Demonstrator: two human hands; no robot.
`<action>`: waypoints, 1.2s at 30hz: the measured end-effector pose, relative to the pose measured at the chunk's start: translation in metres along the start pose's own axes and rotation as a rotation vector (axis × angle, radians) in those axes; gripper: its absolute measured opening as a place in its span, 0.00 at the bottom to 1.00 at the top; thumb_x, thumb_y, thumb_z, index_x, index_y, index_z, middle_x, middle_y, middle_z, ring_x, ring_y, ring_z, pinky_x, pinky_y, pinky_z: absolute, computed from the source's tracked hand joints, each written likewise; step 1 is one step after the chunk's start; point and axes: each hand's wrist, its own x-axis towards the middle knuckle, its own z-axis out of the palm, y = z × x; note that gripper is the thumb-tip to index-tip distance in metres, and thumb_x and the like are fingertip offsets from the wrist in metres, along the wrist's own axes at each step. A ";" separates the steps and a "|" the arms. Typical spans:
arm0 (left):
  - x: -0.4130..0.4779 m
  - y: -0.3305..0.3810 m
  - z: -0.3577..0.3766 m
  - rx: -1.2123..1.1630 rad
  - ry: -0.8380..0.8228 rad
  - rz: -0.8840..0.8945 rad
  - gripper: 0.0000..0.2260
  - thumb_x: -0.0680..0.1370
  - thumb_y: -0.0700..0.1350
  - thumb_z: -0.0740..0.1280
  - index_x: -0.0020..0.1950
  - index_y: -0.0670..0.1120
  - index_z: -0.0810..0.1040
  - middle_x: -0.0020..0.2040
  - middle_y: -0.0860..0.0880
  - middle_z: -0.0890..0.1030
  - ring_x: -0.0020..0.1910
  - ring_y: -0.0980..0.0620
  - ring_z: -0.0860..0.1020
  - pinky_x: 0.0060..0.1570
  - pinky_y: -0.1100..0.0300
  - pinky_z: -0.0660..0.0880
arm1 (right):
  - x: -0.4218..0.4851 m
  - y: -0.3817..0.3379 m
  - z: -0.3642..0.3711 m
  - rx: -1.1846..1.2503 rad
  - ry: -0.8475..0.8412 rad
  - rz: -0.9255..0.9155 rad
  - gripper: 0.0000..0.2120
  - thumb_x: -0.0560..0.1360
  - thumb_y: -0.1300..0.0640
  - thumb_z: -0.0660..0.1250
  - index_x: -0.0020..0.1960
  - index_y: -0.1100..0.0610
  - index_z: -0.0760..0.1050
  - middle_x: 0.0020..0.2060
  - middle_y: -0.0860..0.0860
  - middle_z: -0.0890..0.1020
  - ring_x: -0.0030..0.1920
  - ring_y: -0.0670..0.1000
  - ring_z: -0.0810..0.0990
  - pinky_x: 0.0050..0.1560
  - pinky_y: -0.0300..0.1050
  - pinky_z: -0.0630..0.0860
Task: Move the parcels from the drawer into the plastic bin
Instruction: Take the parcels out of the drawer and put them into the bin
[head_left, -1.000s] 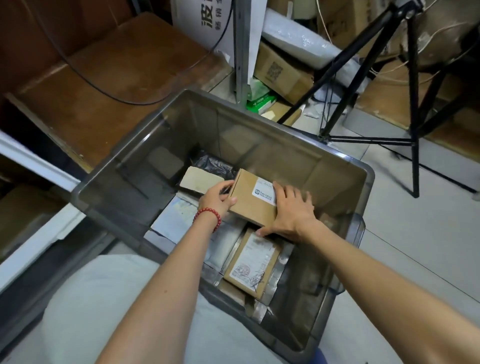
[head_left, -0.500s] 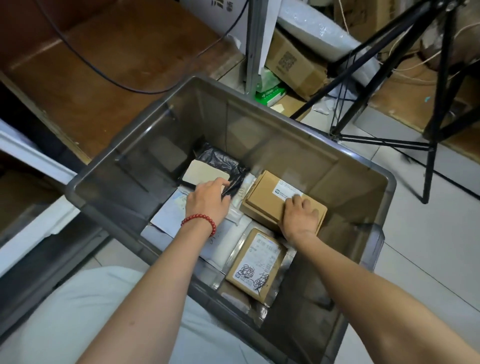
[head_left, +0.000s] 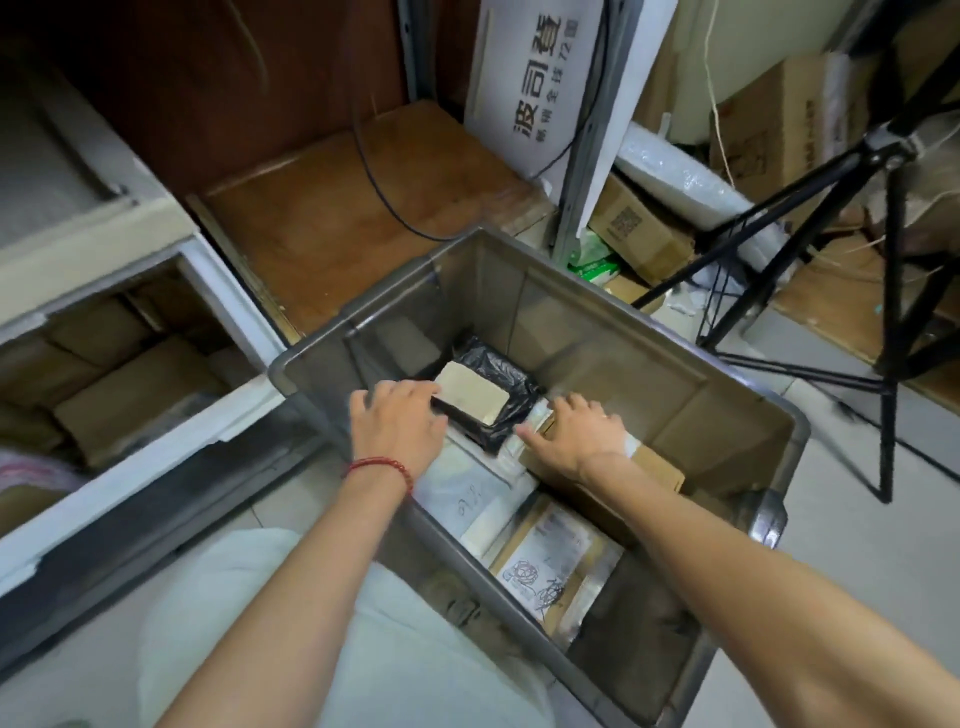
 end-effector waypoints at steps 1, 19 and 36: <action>-0.005 -0.013 -0.008 0.024 0.029 -0.033 0.17 0.79 0.55 0.60 0.67 0.57 0.70 0.65 0.55 0.75 0.66 0.51 0.69 0.63 0.50 0.60 | -0.001 -0.014 -0.008 0.001 0.024 -0.038 0.37 0.74 0.28 0.51 0.72 0.53 0.65 0.70 0.53 0.70 0.69 0.57 0.69 0.64 0.54 0.68; -0.195 -0.243 -0.112 0.099 0.192 -0.694 0.20 0.77 0.59 0.60 0.68 0.55 0.70 0.65 0.52 0.75 0.64 0.48 0.70 0.59 0.52 0.64 | -0.102 -0.323 -0.058 -0.026 0.106 -0.787 0.36 0.75 0.29 0.50 0.72 0.53 0.65 0.70 0.55 0.67 0.68 0.58 0.68 0.64 0.56 0.66; -0.298 -0.265 -0.187 0.024 0.251 -0.895 0.22 0.78 0.58 0.60 0.70 0.53 0.66 0.63 0.50 0.77 0.61 0.46 0.73 0.58 0.49 0.67 | -0.203 -0.405 -0.095 -0.125 0.107 -1.129 0.36 0.76 0.31 0.54 0.76 0.52 0.59 0.73 0.53 0.66 0.72 0.57 0.66 0.68 0.57 0.63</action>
